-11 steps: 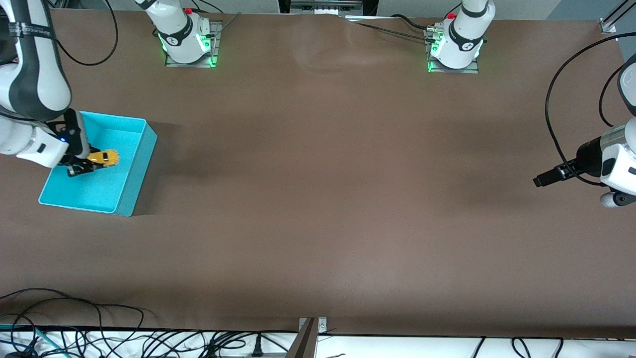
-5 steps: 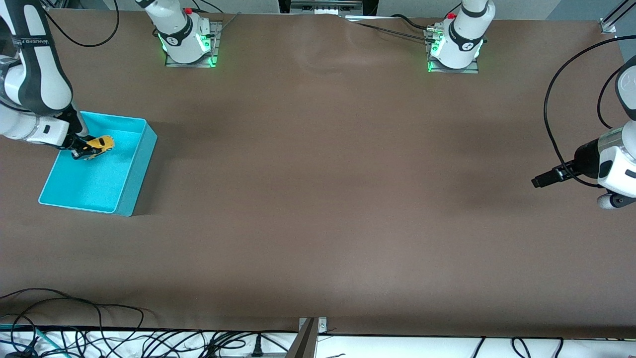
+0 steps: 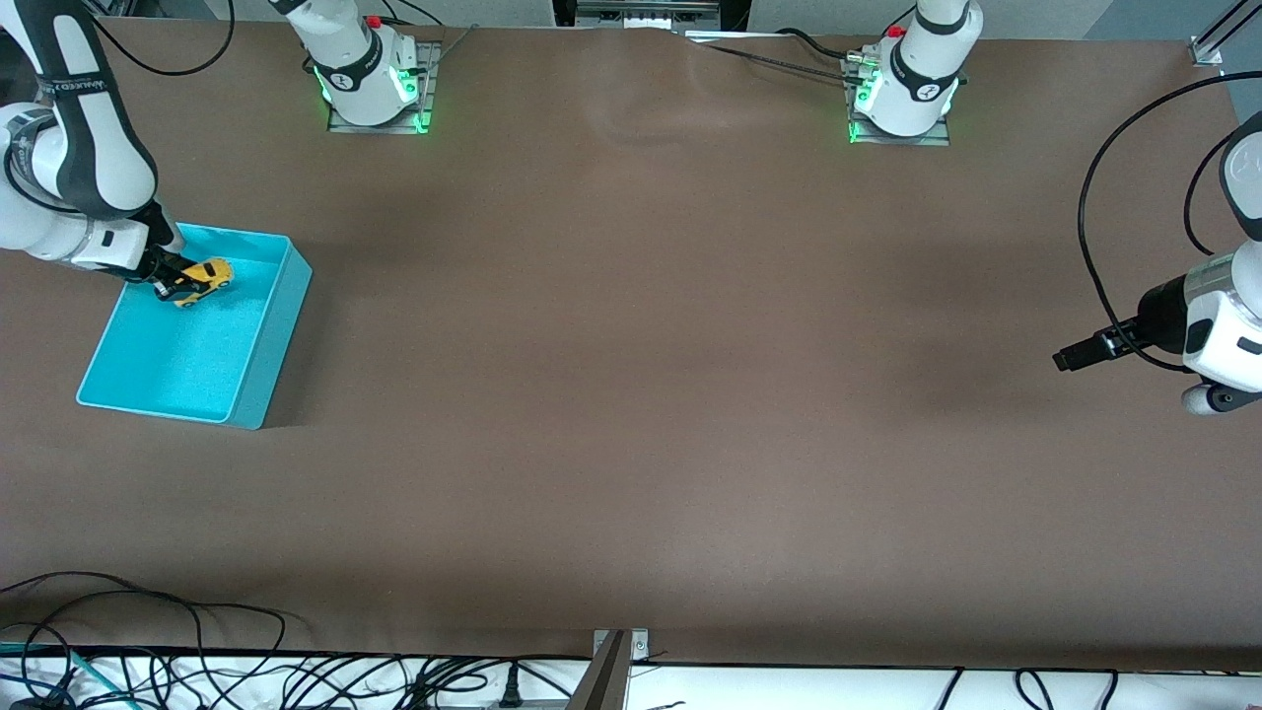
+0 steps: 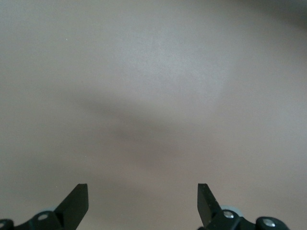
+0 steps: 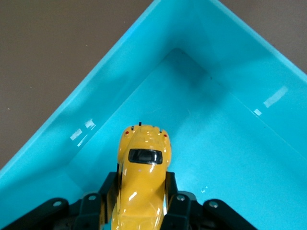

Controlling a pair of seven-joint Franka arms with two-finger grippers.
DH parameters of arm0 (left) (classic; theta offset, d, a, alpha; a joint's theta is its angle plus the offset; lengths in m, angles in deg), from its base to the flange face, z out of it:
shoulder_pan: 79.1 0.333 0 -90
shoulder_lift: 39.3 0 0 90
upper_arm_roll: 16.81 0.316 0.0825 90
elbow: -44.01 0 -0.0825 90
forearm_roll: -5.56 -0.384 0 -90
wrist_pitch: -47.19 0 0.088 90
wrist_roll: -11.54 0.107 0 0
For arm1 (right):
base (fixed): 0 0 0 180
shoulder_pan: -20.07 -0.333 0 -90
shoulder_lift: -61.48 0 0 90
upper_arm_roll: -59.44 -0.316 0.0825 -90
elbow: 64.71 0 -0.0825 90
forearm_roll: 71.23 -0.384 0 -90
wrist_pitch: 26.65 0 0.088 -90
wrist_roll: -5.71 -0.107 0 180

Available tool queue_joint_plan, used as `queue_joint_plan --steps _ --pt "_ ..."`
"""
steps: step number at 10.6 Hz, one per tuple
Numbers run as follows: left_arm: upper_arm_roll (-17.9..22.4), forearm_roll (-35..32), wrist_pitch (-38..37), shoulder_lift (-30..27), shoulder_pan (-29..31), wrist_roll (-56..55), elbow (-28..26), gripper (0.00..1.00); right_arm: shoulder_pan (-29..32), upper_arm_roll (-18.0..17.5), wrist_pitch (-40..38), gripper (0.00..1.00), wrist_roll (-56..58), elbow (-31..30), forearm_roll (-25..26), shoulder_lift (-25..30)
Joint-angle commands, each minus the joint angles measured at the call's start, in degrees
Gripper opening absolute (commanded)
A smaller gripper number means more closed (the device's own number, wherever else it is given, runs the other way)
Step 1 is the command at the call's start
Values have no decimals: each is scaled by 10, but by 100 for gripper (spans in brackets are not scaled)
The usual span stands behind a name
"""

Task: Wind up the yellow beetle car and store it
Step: 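Lower the car into the bin and open the right gripper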

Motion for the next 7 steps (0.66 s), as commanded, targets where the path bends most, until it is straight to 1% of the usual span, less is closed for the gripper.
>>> queue_joint_plan --steps 1,2,3,5,6,7 --pt "4 10 -8 -3 -2 17 2 100 17 -11 36 8 11 -28 5 5" --pt "4 10 -8 -3 -3 16 2 100 25 -11 56 11 11 -39 5 5" --pt "4 10 -10 -3 -3 16 2 100 30 -11 65 16 11 -47 5 1" --pt "4 10 -11 -3 -3 17 3 100 38 -11 67 18 12 -50 5 -1" --pt "4 10 -11 -3 -3 17 3 100 40 -11 65 27 12 -49 5 -1" --pt "4 10 -11 -3 -3 16 3 100 41 -11 63 99 11 -49 4 -1"
